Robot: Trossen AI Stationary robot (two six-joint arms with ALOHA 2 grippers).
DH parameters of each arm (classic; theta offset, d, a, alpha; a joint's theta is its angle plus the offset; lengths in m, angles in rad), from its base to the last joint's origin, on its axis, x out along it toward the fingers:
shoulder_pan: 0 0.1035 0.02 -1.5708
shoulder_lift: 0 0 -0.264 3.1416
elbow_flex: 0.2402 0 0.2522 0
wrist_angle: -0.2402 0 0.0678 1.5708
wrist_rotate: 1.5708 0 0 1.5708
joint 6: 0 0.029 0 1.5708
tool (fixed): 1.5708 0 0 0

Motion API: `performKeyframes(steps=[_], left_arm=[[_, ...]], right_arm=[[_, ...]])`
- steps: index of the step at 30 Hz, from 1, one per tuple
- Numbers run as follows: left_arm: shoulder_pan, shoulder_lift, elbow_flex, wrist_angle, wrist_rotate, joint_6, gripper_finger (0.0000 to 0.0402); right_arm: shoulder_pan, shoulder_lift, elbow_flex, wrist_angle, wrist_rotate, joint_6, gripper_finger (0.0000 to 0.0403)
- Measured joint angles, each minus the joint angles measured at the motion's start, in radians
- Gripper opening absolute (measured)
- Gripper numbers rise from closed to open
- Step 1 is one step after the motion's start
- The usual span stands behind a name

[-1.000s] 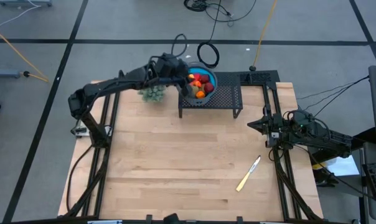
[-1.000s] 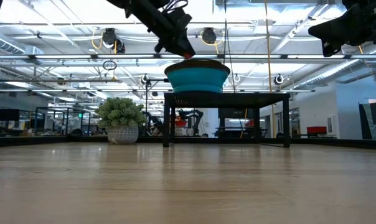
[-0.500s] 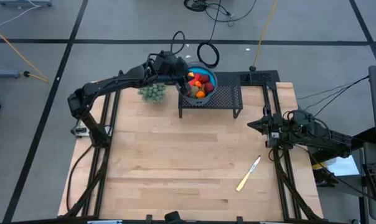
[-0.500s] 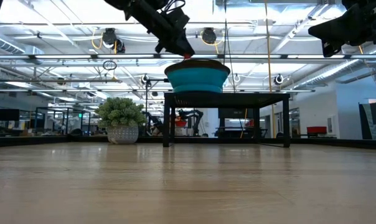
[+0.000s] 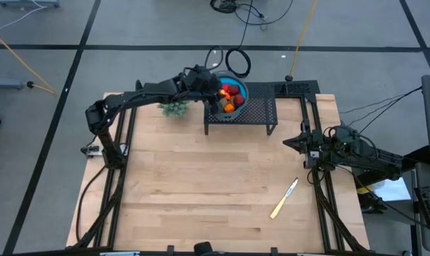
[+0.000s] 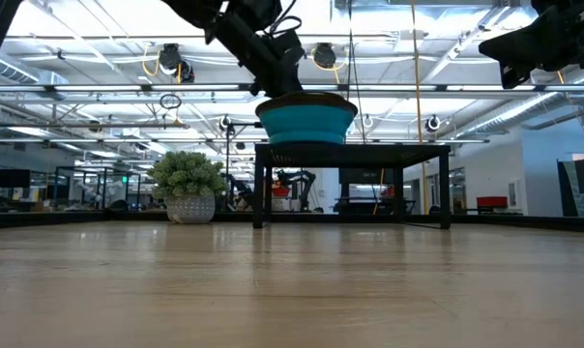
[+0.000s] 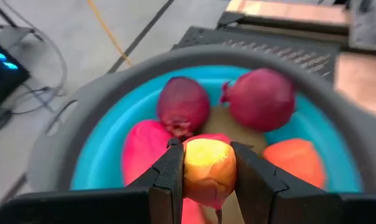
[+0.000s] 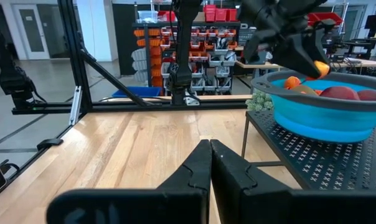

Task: Pick & Place Fruit
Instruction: Put the orange peach into the blue strainer bowl on the shelf

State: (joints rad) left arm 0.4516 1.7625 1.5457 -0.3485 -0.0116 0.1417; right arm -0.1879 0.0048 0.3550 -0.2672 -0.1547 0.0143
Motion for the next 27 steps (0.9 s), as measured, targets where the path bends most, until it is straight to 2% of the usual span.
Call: performKeyframes(steps=[4,27], left_arm=[[-0.002,-0.001,-0.001,0.002,-0.049,0.022,0.0104],[0.011,-0.001,-0.001,-0.072,-0.015,0.014,0.0110]], right_arm=[[0.000,0.000,0.000,0.000,0.000,0.000,0.0000],[0.000,0.000,0.000,0.000,-0.002,0.000,0.0000]])
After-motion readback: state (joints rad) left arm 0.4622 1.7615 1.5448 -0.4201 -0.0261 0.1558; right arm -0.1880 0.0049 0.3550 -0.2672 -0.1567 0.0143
